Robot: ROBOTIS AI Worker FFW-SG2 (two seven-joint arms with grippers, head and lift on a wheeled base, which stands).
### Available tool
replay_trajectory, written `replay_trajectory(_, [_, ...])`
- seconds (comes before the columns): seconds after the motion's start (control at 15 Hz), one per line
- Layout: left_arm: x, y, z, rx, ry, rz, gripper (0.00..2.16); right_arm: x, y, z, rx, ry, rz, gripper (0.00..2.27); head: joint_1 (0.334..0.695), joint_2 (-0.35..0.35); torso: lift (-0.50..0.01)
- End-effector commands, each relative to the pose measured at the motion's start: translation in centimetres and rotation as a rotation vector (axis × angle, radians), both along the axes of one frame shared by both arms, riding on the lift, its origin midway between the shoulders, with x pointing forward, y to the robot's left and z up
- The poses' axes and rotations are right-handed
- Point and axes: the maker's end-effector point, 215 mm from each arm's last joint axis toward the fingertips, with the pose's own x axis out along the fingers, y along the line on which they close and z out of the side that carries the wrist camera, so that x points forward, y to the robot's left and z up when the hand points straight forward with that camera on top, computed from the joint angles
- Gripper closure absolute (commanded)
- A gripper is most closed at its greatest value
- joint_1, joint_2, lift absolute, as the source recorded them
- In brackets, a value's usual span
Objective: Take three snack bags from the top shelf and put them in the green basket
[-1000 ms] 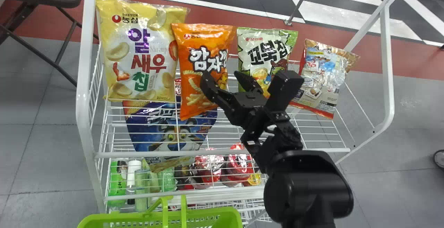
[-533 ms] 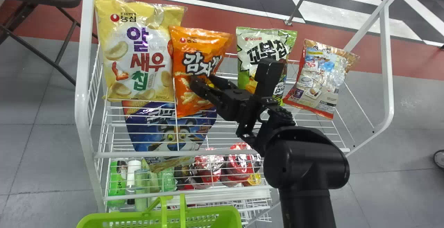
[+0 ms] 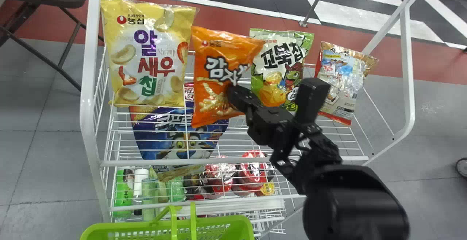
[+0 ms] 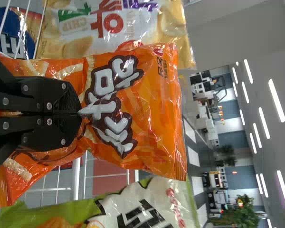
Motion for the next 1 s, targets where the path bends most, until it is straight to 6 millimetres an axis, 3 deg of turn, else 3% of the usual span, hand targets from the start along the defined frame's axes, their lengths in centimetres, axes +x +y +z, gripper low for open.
replay_trajectory(0.0, [0.1, -0.1, 0.1, -0.001, -0.003, 0.000, 1.22, -3.4, -1.2, 3.3, 0.009, -0.072, -0.013, 2.24, 0.695, -0.350, -0.044])
replay_trajectory(0.2, [0.4, -0.3, 0.0, 0.007, -0.016, 0.002, 1.22, -8.5, -2.7, 5.6, -0.003, -0.076, -0.020, 2.23, 0.695, -0.350, -0.044])
replay_trajectory(0.33, [0.6, -0.4, 0.0, 0.002, -0.026, 0.017, 1.22, -11.4, -2.9, 5.0, 0.007, -0.006, 0.004, 2.23, 0.695, -0.350, -0.044])
replay_trajectory(0.67, [1.2, -0.8, 0.2, -0.005, -0.050, 0.043, 1.22, -20.5, -1.9, -3.6, 0.093, 0.450, 0.101, 2.23, 0.695, -0.350, -0.044])
replay_trajectory(0.8, [1.3, -1.0, 0.2, -0.006, -0.052, 0.045, 1.22, -25.4, 0.0, -6.9, 0.178, 0.667, 0.139, 2.23, 0.695, -0.350, -0.044])
replay_trajectory(0.93, [1.3, -1.0, 0.3, -0.009, -0.052, 0.044, 1.22, -30.8, 2.1, -8.9, 0.267, 0.889, 0.171, 2.23, 0.695, -0.350, -0.044])
